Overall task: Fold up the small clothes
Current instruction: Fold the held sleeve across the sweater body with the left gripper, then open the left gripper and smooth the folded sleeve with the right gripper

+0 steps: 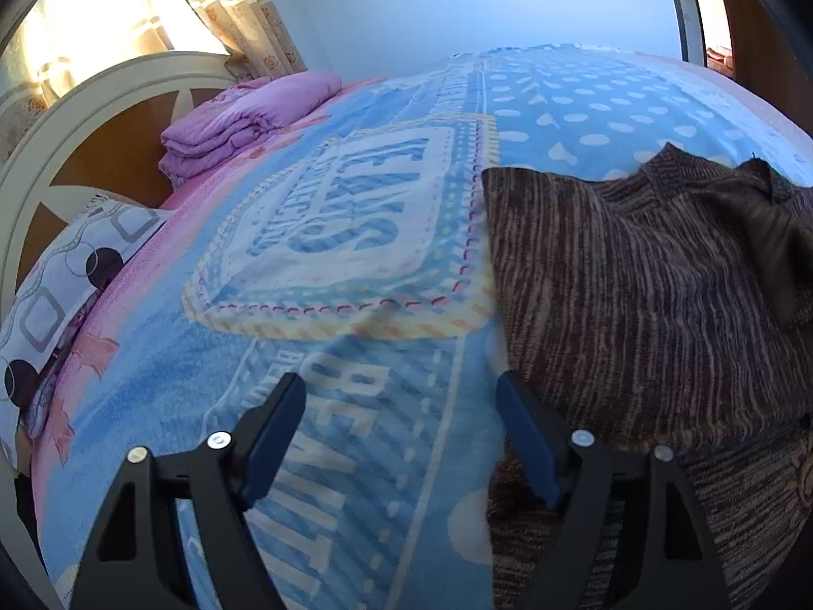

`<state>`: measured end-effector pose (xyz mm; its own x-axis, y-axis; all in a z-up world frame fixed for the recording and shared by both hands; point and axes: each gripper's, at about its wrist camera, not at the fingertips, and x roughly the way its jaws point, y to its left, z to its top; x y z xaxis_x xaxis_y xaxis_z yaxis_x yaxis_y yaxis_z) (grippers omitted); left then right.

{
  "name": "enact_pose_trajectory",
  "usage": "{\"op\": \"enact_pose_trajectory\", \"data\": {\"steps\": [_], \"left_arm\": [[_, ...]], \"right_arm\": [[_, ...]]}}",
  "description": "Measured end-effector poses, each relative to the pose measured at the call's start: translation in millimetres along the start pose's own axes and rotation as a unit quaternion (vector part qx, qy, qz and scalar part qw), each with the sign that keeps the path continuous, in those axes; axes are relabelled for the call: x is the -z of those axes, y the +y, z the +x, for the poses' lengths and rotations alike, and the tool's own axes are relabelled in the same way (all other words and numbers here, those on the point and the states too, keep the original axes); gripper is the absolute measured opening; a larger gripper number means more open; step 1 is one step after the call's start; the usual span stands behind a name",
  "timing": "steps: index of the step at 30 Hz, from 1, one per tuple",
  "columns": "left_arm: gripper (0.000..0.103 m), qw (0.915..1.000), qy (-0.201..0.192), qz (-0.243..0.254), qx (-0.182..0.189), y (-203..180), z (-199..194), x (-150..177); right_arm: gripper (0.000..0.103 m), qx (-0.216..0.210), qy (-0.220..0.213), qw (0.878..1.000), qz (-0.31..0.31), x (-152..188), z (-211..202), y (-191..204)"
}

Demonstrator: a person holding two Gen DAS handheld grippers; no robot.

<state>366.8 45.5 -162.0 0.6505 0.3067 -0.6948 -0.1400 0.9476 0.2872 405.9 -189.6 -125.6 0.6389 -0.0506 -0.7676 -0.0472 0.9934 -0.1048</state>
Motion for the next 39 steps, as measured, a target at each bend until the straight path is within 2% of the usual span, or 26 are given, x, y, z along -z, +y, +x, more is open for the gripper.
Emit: {"op": "enact_pose_trajectory", "data": {"steps": [2, 3, 6, 8, 11, 14, 17, 24, 27, 30, 32, 34, 36, 38, 39], "left_arm": [[0.081, 1.0000, 0.000, -0.004, 0.004, 0.9, 0.2, 0.5], [0.082, 1.0000, 0.000, -0.004, 0.003, 0.8, 0.3, 0.5], [0.084, 1.0000, -0.001, -0.006, -0.001, 0.9, 0.3, 0.7], [0.086, 1.0000, -0.001, -0.007, -0.003, 1.3, 0.3, 0.8], [0.086, 1.0000, -0.001, -0.005, -0.005, 0.8, -0.1, 1.0], [0.090, 0.9999, 0.001, -0.005, -0.012, 1.0, -0.6, 2.0], [0.095, 0.9997, 0.007, -0.014, -0.019, 5.9, -1.0, 4.6], [0.103, 0.9984, 0.025, -0.037, -0.034, 16.9, 3.7, 8.4], [0.103, 0.9981, 0.029, -0.040, -0.037, 18.8, 4.5, 9.5], [0.103, 0.9981, 0.024, -0.038, -0.041, 18.3, 1.4, 9.0], [0.103, 0.9988, 0.018, -0.034, -0.032, 20.7, -4.1, 6.6], [0.103, 0.9991, -0.001, -0.035, -0.026, 23.8, -14.6, 0.8], [0.103, 0.9991, -0.017, -0.037, -0.009, 23.2, -22.0, -9.0], [0.103, 0.9986, -0.015, -0.042, 0.026, 17.7, -23.6, -23.1], [0.103, 0.9988, -0.016, -0.040, 0.025, 12.1, -23.1, -30.0]], "right_arm": [[0.069, 0.039, 0.001, 0.998, 0.039, -2.5, -2.6, -36.3], [0.069, 0.043, 0.004, 0.998, 0.056, -2.7, -4.9, -50.9], [0.069, 0.015, -0.004, 0.996, 0.084, 4.3, -22.3, -70.2], [0.069, -0.029, -0.021, 0.997, 0.070, 12.3, -39.3, -57.6], [0.067, -0.121, -0.028, 0.992, 0.026, 27.9, -53.3, -19.6], [0.049, -0.168, -0.018, 0.985, -0.032, 46.9, -56.4, 15.8], [0.044, -0.167, 0.016, 0.984, -0.050, 64.7, -41.7, 25.8], [0.041, -0.149, -0.016, 0.986, -0.067, 72.4, -60.9, 14.9], [0.043, -0.128, -0.043, 0.990, -0.031, 73.7, -75.9, -14.0], [0.043, -0.094, -0.046, 0.994, 0.013, 71.3, -76.8, -52.3], [0.043, -0.066, -0.044, 0.996, 0.037, 72.6, -73.7, -76.5], [0.043, -0.060, -0.047, 0.996, 0.046, 73.7, -72.2, -84.6], [0.043, -0.055, -0.046, 0.997, 0.040, 77.9, -70.1, -85.6], [0.043, -0.058, -0.046, 0.997, 0.028, 83.2, -66.6, -79.3], [0.043, -0.059, -0.047, 0.997, 0.024, 84.5, -63.3, -72.1]]}}
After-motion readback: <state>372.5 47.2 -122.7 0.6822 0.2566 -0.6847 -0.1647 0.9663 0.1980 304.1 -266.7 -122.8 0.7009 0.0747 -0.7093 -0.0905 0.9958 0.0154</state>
